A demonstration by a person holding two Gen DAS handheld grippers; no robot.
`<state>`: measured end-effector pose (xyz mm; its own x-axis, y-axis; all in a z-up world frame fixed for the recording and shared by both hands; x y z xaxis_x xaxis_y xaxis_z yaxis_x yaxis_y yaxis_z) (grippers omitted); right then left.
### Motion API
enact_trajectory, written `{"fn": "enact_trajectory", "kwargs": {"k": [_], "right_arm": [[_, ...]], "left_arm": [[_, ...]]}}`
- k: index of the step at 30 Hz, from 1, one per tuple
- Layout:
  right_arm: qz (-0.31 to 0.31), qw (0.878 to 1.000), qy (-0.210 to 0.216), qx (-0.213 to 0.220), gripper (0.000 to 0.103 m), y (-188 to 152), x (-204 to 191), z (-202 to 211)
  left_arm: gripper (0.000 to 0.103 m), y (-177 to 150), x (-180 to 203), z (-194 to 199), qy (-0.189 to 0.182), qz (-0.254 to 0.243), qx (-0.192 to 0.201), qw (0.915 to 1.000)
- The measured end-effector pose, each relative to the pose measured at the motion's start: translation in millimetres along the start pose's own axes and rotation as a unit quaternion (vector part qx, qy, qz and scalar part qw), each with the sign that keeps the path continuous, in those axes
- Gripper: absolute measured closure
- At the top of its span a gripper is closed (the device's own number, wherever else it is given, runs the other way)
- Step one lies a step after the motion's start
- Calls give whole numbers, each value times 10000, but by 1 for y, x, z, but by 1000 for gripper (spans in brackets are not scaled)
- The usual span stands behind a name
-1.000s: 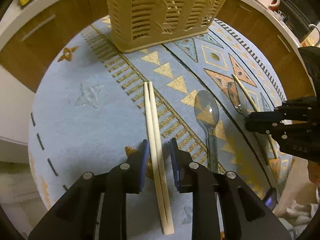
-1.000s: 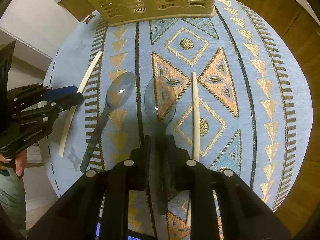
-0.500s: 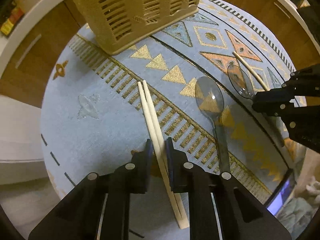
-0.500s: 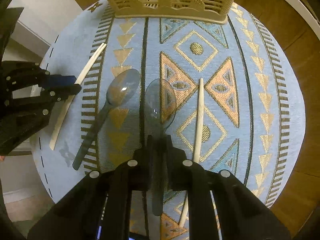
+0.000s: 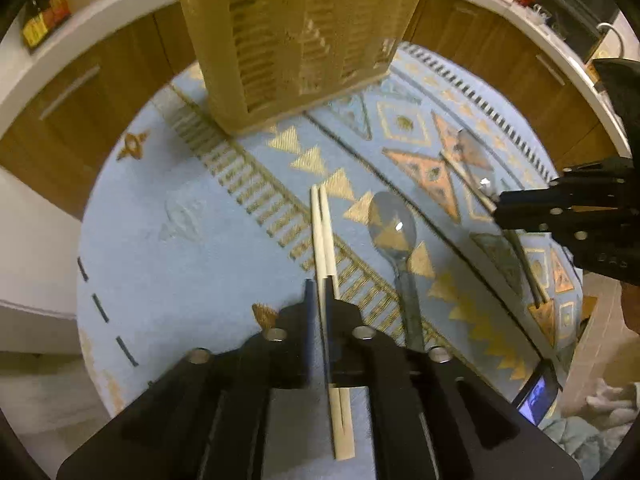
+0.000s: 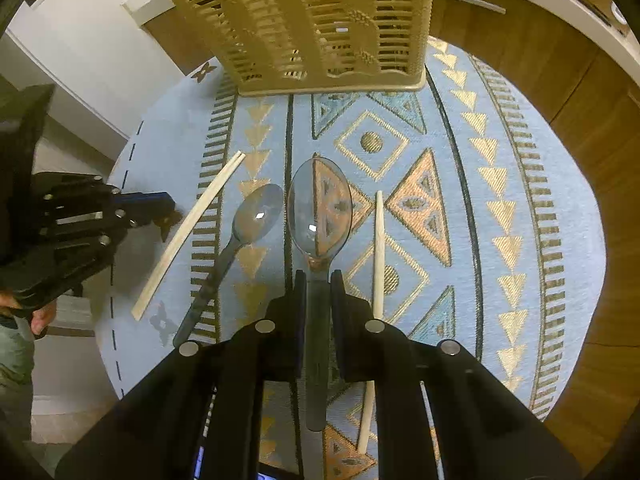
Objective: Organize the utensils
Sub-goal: 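Lift the chopsticks with the left tool while the right tool carries the spoon over the holder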
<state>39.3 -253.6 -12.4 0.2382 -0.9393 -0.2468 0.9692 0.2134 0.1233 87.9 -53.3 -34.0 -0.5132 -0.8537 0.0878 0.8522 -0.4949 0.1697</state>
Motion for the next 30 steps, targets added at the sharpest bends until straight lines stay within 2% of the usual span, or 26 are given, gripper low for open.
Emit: {"fn": "enact_trajectory", "kwargs": {"k": [1, 3, 8, 10, 12, 14, 15, 16, 18, 20, 23, 25, 28, 30], "right_arm": [[-4, 10000, 32, -14, 93, -1, 3, 0], [-2, 10000, 83, -49, 93, -2, 7, -1], [40, 9998, 143, -127, 93, -1, 4, -11], [47, 9998, 147, -140, 93, -1, 3, -13], [34, 9998, 159, -136, 93, -1, 5, -12], [31, 9998, 172, -105, 93, 0, 4, -11], [25, 9998, 189, -73, 93, 0, 5, -10], [21, 9998, 208, -48, 93, 0, 7, -7], [2, 9997, 261, 23, 93, -1, 9, -2], [9, 9995, 307, 112, 93, -2, 11, 3], [54, 9987, 430, 285, 93, -3, 11, 12], [97, 9975, 517, 462, 93, -4, 10, 22], [254, 9939, 593, 895, 93, -4, 4, 42], [346, 9895, 661, 1238, 93, -4, 0, 58]], "left_arm": [[76, 1, -1, -3, -27, -33, -53, 10000], [68, 3, 2, -8, -59, -165, -156, 9997], [68, 14, 7, -24, 127, -230, -409, 9988], [70, 18, 15, -29, 267, -337, -534, 9976], [70, 21, 24, -33, 560, -556, -703, 9944], [89, 24, 32, -35, 650, -698, -793, 9923], [93, 25, 34, -35, 732, -712, -804, 9915], [93, 25, 37, -35, 774, -742, -788, 9911], [94, 23, 39, -35, 801, -747, -654, 9918], [94, 21, 36, -32, 601, -580, -492, 9953], [94, 16, 32, -15, 411, -400, 38, 9983], [94, 12, 27, 8, 72, -209, 536, 9983], [94, 7, 28, 45, -129, -46, 1315, 9912], [94, 5, 26, 73, -261, 75, 1878, 9818]]}}
Point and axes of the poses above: each gripper's, at about its wrist camera, not at the fingertips, and z roughly against the way its jaws point, x to its right, y to its top, the point moved 2 cm from there along -z, roughly the way its jaws point, and after that the axes turned 9 degrees about -x, right-handed, at the moved point
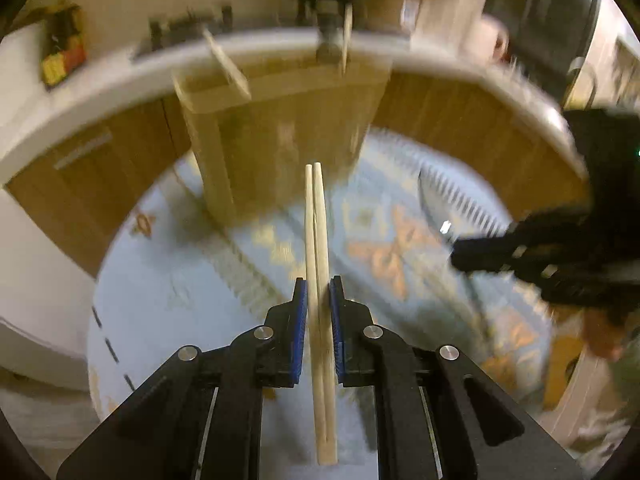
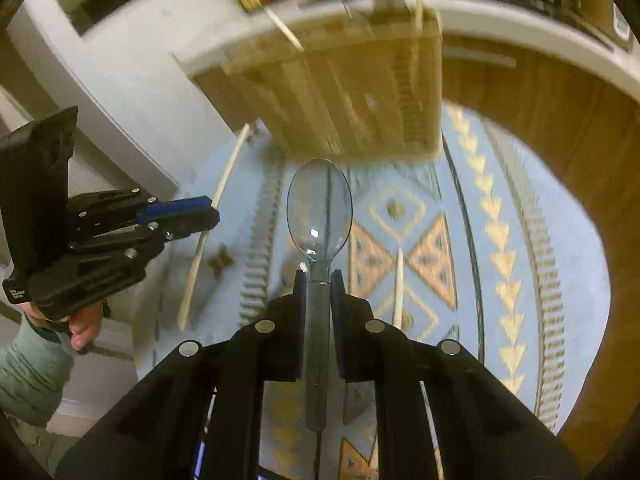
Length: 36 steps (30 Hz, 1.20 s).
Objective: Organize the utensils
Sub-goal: 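Lift the chopsticks with the left tool while the right tool carries the spoon over the holder, then open the left tool over the holder while the right tool releases its spoon into it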
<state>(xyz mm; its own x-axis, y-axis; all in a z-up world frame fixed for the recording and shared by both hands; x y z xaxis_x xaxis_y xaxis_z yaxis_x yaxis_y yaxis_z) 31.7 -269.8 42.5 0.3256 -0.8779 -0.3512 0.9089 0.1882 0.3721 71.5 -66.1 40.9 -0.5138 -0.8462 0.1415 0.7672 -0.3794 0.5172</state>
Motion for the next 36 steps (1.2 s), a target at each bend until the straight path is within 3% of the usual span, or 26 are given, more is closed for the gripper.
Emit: {"fn": "enact_trajectory", "kwargs": {"k": [5, 8, 10, 17, 20, 25, 36], "right_arm": [[165, 9949, 39, 990, 93, 19, -10, 41], [247, 9872, -58, 1572, 93, 40, -14, 64], [332, 9783, -345, 2017, 93, 57, -18, 78], [445, 9361, -1201, 3277, 93, 103, -23, 114], [350, 9219, -1296, 3634, 93, 117, -14, 118], [324, 9073, -1438, 3938, 93, 140, 3, 98], [361, 9118, -1615, 3759, 93, 157, 33, 42]], "left_arm": [[94, 31, -2, 57, 41, 241, 1355, 9905], [94, 57, 0, 90, 35, 378, 2298, 9725], [94, 69, 2, 105, 50, 399, 2766, 9602], [94, 103, 13, 105, 59, 535, 3793, 9237], [94, 116, 17, 94, 197, 506, 4006, 9146], [93, 129, 5, 69, 223, 576, 4103, 9098], [93, 133, -15, 19, 413, 750, 3963, 9141]]}}
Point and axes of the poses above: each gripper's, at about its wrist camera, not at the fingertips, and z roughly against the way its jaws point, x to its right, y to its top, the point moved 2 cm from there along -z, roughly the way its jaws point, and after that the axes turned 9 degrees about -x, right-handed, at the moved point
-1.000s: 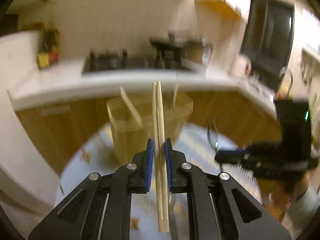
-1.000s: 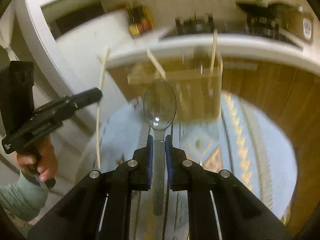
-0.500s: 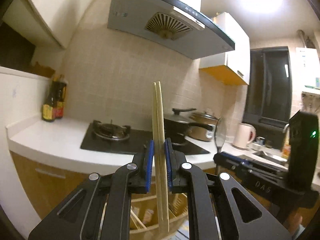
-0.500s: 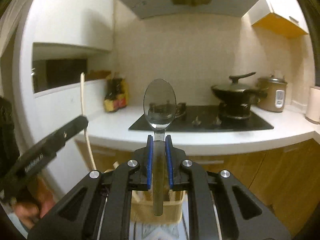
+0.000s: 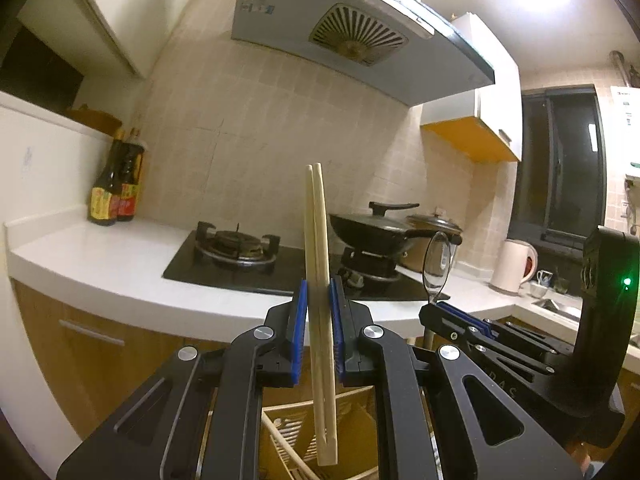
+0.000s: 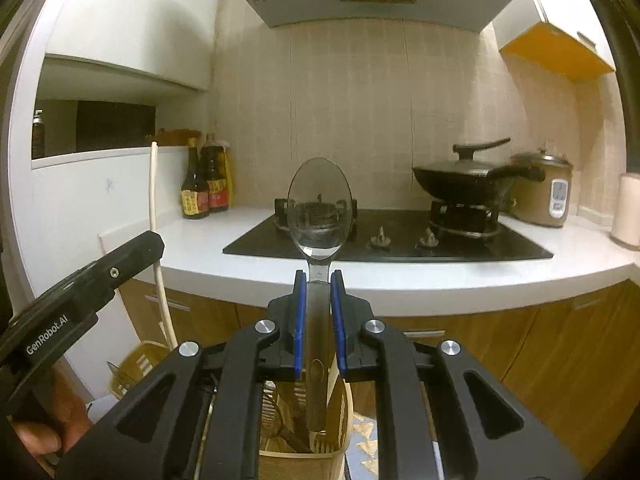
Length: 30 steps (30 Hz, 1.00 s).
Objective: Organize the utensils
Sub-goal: 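Open the left tool over the holder while the right tool releases its spoon into it, then move both tools back down to the last utensils on the table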
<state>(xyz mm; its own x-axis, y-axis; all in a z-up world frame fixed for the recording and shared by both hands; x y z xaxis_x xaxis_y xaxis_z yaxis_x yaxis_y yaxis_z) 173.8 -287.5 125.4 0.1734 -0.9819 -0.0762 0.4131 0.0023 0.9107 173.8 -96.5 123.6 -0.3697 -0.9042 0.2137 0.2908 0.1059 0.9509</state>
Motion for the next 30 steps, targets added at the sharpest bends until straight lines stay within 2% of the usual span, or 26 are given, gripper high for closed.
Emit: {"fn": "enact_trajectory", "kwargs": {"k": [2, 4, 11, 13, 14, 15, 16, 17, 24, 27, 30], "right_arm": [[-24, 10000, -48, 61, 93, -5, 1, -2], [-56, 9999, 106, -64, 93, -11, 2, -8], [-132, 9996, 196, -133, 92, -25, 4, -6], [-198, 9991, 308, -221, 89, -26, 6, -3], [-222, 9988, 354, -252, 76, -27, 7, 0], [-252, 9987, 365, -232, 57, -28, 8, 3], [-269, 9988, 349, -200, 48, -28, 9, 6], [-280, 9990, 309, -138, 44, -29, 10, 12], [-176, 9990, 205, -355, 44, -30, 6, 50], [-104, 9988, 99, -463, 44, -26, 0, 68], [22, 9986, -60, -532, 44, -21, -8, 92]], "left_arm": [[93, -4, -2, -4, 31, 9, -33, 10000], [93, -8, -5, -7, 74, 3, -68, 9999], [92, -16, -5, -5, -46, -5, -226, 9997], [87, -16, -5, -2, -60, 1, -236, 9997], [84, -15, -5, -1, -83, 2, -248, 9997], [81, -14, -5, 2, -116, 5, -266, 9996], [78, -13, -6, 6, -133, 13, -265, 9996], [76, -12, -6, 8, -142, 15, -263, 9996], [73, -2, -2, 40, -335, -41, -388, 9987], [65, 3, 6, 54, -445, -197, -505, 9975], [61, 9, 15, 69, -483, -416, -558, 9964]]}}
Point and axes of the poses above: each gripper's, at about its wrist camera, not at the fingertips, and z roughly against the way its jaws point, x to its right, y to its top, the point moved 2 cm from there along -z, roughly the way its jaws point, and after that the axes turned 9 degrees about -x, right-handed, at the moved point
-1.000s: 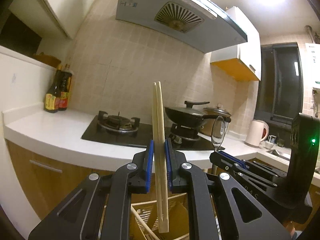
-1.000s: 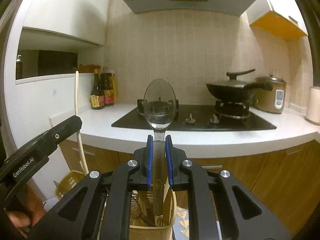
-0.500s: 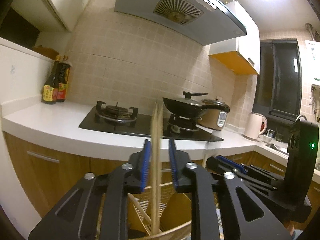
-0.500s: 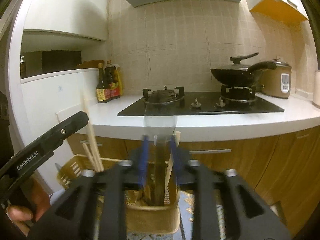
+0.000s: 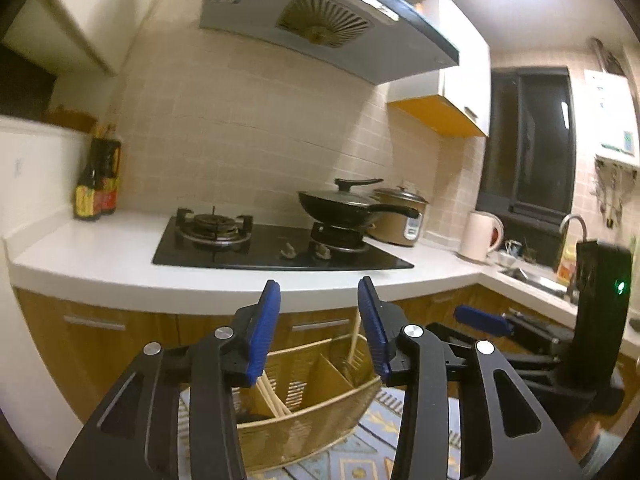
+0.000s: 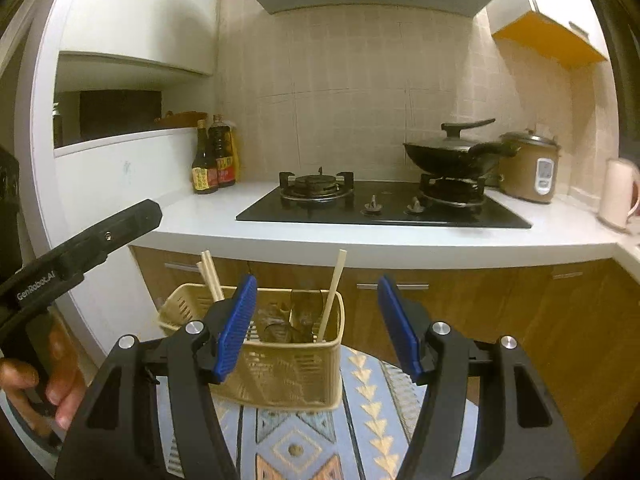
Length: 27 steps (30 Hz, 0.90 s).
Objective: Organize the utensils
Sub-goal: 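Move both tools back down to the last utensils on the table, then grasp the last clear spoon with the left tool while the right tool grasps a wooden chopstick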
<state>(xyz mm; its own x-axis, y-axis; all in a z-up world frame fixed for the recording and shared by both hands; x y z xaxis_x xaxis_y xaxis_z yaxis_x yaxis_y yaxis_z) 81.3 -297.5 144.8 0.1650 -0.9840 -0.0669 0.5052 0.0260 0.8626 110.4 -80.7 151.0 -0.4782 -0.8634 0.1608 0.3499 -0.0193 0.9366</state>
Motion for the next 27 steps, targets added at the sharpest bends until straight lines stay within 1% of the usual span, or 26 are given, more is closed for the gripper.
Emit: {"fn": "enact_trajectory", "kwargs": {"k": [1, 2, 3, 4, 5, 6, 7, 9, 10, 11, 13, 14, 15, 17, 19, 21, 23, 24, 25, 27], "right_arm": [[50, 10000, -34, -49, 44, 0, -3, 5], [126, 9997, -96, -183, 44, -1, -6, 13], [155, 9994, -105, -285, 44, -2, -8, 16], [181, 9989, -92, -428, 44, -5, -10, 18], [208, 9977, -57, -642, 44, -10, -11, 19], [233, 9963, -28, -827, 44, -15, -12, 19], [252, 9949, -28, -974, 44, -18, -12, 19], [317, 9893, -38, -1425, 44, -30, -14, 15], [322, 9868, -27, -1590, 44, -35, -13, 13], [307, 9817, 7, -1881, 44, -42, -13, 9], [230, 9723, 115, -2325, 44, -55, -10, 1], [155, 9649, 210, -2612, 44, -63, -8, -5], [79, 9572, 310, -2876, 44, -72, -7, -12], [-38, 9438, 404, -3279, 45, -87, -4, -23], [-139, 9320, 478, -3590, 51, -101, -3, -32], [-252, 9166, 615, -3942, 59, -115, -2, -42], [-291, 9058, 694, -4169, 59, -126, -3, -49], [-288, 9006, 705, -4279, 59, -132, -5, -52], [-268, 8978, 688, -4342, 59, -137, -6, -54], [-239, 8919, 618, -4474, 59, -144, -8, -59]], "left_arm": [[56, 1, 2, 4, 20, -43, -34, 10000], [55, 2, 5, 10, 36, -83, -120, 9999], [50, 2, 7, 11, 23, -107, -246, 9996], [47, 1, 9, 10, 17, -144, -472, 9988], [47, -3, 11, 7, 64, -210, -850, 9961], [48, -6, 11, 4, 97, -242, -1055, 9941], [48, -12, 11, 2, 106, -283, -1294, 9911], [48, -24, 10, -1, 114, -326, -1724, 9844], [48, -29, 8, -1, 137, -315, -1873, 9817], [48, -37, 5, -1, 170, -289, -2097, 9772], [49, -49, 0, -2, 151, -209, -2464, 9688], [49, -57, -3, -4, 116, -152, -2660, 9638], [49, -67, -6, -6, 60, -75, -2910, 9567], [51, -86, -10, -11, -10, 16, -3312, 9435], [54, -109, -13, -18, -43, 56, -3725, 9280], [56, -130, -16, -25, -90, 124, -4064, 9136], [57, -149, -20, -33, -240, 305, -4392, 8976], [57, -156, -20, -35, -286, 353, -4510, 8914], [57, -164, -20, -39, -306, 374, -4664, 8832], [59, -178, -17, -44, -294, 312, -4869, 8724]]}}
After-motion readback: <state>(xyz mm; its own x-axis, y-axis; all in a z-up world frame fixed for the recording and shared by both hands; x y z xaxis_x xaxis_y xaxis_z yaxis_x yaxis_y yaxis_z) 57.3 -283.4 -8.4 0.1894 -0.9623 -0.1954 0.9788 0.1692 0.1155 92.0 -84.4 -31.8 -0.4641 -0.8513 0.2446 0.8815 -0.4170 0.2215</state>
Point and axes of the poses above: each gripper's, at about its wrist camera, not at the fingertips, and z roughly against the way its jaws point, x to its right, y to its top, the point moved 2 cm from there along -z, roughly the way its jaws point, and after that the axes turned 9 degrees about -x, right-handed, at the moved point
